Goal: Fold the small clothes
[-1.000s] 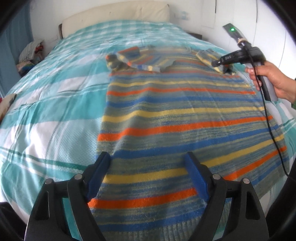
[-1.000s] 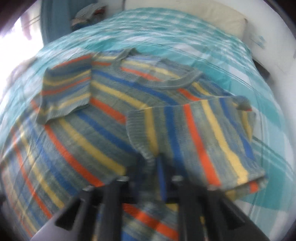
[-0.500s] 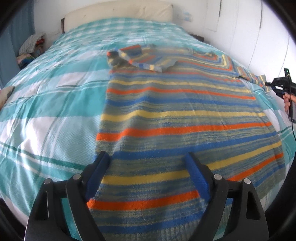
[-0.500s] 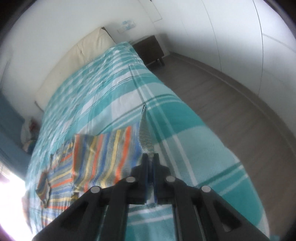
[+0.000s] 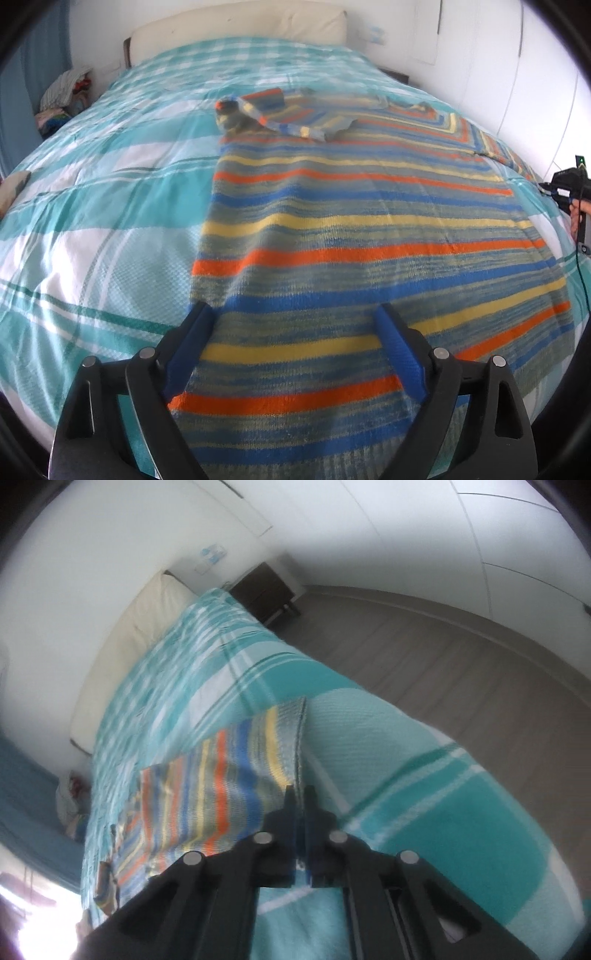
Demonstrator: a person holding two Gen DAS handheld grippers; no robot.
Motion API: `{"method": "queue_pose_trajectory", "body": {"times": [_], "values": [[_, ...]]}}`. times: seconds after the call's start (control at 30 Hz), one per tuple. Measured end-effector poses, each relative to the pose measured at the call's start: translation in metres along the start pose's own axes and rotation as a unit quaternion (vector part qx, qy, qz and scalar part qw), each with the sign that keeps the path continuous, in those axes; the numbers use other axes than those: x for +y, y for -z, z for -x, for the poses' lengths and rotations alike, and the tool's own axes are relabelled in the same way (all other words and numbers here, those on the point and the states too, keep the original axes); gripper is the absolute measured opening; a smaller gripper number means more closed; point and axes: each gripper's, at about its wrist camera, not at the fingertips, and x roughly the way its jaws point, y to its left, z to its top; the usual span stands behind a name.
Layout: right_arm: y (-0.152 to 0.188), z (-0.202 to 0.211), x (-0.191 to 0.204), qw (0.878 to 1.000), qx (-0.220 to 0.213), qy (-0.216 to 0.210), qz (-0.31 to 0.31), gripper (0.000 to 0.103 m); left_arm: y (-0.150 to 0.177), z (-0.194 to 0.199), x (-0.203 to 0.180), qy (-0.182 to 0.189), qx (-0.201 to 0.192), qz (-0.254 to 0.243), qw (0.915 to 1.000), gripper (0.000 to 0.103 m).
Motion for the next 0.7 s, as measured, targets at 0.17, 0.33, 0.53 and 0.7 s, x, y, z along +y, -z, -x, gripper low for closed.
{"method": "queue_pose_trajectory", "body": {"times": [0.17,0.33,0.53,0.7], "values": [[0.004,0.0,0.0,0.999,0.007,0.032,0.013,0.001,0.0,0.0,0.0,-0.001,0.002,-0.001,1.0,0.09],[0.002,0.006,-0.015,0.999,0.009,0.027,-0.015,0.0,-0.007,0.025,0.005,-0.002,0.028,-0.001,0.9996,0.088],[0.008,0.061,-0.013,0.99,-0.032,0.131,0.04,0.023,-0.058,0.117,0.021,0.003,-0.037,-0.057,0.9977,0.093],[0.053,0.104,0.055,0.982,-0.018,0.04,0.182,0.024,-0.139,0.127,0.016,0.031,-0.094,-0.12,0.9878,0.101]]}}
